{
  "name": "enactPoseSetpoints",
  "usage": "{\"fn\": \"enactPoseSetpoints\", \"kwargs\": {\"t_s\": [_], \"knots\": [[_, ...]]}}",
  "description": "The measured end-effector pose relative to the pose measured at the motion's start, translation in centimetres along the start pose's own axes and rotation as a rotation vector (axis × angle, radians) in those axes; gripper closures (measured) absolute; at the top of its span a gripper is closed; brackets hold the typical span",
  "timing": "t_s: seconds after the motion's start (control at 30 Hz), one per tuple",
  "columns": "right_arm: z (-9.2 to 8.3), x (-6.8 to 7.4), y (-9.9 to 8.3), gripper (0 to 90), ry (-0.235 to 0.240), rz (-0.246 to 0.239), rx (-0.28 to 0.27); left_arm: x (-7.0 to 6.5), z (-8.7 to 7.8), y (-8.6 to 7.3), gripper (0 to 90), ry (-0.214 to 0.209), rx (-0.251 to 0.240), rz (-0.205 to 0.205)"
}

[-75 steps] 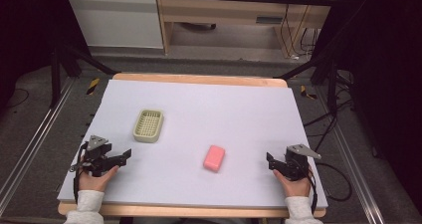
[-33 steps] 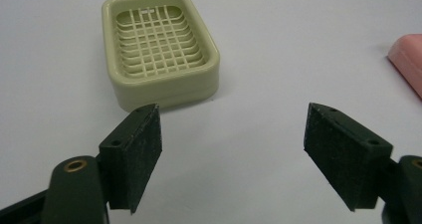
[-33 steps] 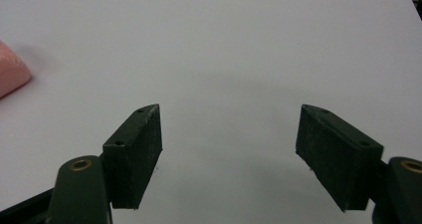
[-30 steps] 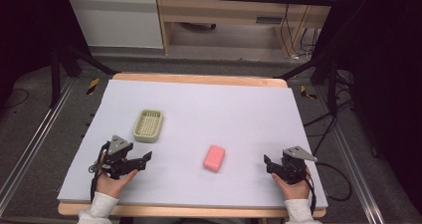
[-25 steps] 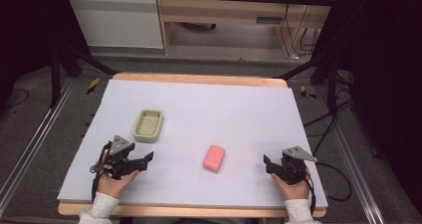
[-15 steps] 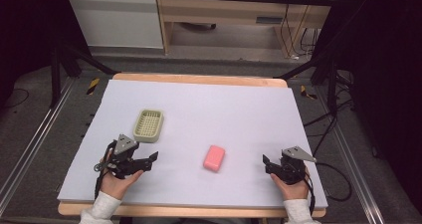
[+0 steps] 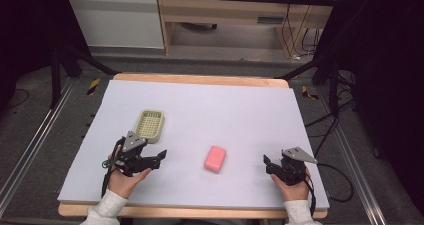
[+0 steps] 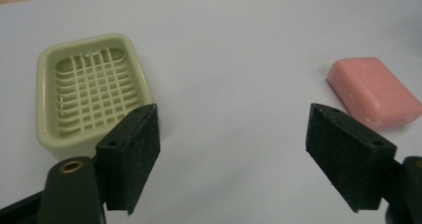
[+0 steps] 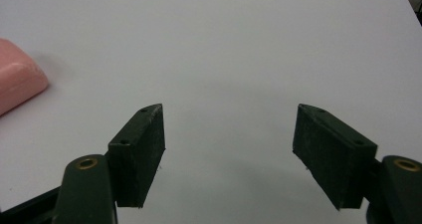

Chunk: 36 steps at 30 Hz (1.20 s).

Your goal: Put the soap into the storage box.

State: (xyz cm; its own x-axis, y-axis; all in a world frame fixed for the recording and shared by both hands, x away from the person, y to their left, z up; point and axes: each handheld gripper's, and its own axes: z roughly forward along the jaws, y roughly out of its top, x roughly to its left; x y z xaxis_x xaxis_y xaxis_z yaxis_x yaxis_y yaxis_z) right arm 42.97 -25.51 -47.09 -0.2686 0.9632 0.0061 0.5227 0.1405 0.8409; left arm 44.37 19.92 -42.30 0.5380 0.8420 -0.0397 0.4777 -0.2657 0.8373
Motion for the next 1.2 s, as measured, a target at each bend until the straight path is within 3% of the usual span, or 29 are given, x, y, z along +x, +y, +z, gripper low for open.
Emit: {"fn": "enactPoseSetpoints", "kwargs": {"t_s": [0.47,0.9,1.2], "knots": [[0.1,0.1,0.1,31.6,0.004,-0.005,-0.002,-2.4,1.6,2.3,21.2,-0.045,-0.006,0.021],[0.2,0.2,0.1,31.6,0.0,-0.01,0.008,-4.1,3.4,3.1,21.1,-0.075,0.012,0.037],[0.2,0.2,0.1,31.3,-0.005,-0.017,0.014,-5.4,4.7,3.4,21.1,-0.086,0.038,0.072]]}}
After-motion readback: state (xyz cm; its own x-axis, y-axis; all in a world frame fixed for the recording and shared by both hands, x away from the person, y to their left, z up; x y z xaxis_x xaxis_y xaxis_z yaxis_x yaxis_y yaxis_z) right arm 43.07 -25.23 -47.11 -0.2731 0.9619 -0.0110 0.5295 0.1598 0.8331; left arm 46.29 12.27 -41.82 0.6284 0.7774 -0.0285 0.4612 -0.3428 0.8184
